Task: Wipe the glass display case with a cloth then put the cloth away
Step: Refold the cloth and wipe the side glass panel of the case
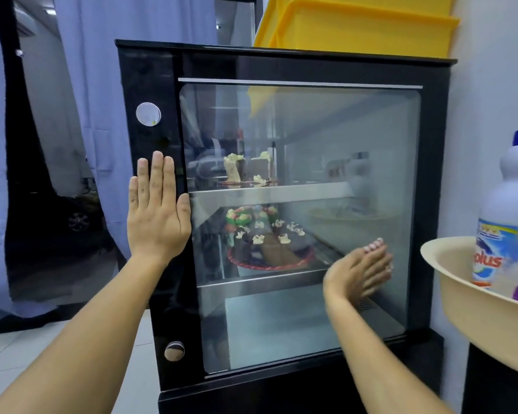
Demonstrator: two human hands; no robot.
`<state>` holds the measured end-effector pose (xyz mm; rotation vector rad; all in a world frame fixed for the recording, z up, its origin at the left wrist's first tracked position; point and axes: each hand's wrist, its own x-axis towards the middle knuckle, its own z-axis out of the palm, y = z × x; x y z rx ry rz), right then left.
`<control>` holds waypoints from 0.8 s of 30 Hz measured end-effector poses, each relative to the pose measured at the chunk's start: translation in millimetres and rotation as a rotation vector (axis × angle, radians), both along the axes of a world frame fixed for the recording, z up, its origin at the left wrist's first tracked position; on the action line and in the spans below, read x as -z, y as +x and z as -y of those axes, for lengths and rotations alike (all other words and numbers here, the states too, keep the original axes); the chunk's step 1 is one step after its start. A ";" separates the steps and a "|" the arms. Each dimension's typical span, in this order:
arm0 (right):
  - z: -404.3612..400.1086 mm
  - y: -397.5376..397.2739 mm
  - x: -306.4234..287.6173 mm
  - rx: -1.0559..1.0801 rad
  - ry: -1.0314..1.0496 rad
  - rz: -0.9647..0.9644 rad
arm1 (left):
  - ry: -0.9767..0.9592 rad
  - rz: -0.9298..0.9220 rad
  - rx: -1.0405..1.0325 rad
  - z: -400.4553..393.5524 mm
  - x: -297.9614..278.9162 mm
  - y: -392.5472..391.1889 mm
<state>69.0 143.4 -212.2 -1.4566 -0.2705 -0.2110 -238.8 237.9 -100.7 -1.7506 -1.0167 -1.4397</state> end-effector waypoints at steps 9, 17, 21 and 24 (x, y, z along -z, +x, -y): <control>2.3 60.8 -79.6 0.007 -0.272 1.329 | 0.009 0.012 0.016 -1.7 1.8 -1.5; 15.5 77.8 -26.4 0.055 -0.032 0.205 | 0.020 0.029 0.043 -4.0 2.9 1.2; 6.2 85.3 -75.7 0.009 -0.191 1.164 | 0.028 0.031 0.039 -3.7 3.0 1.3; 5.2 97.7 -104.0 0.071 -0.132 0.973 | 0.016 0.031 0.047 -3.5 3.2 0.4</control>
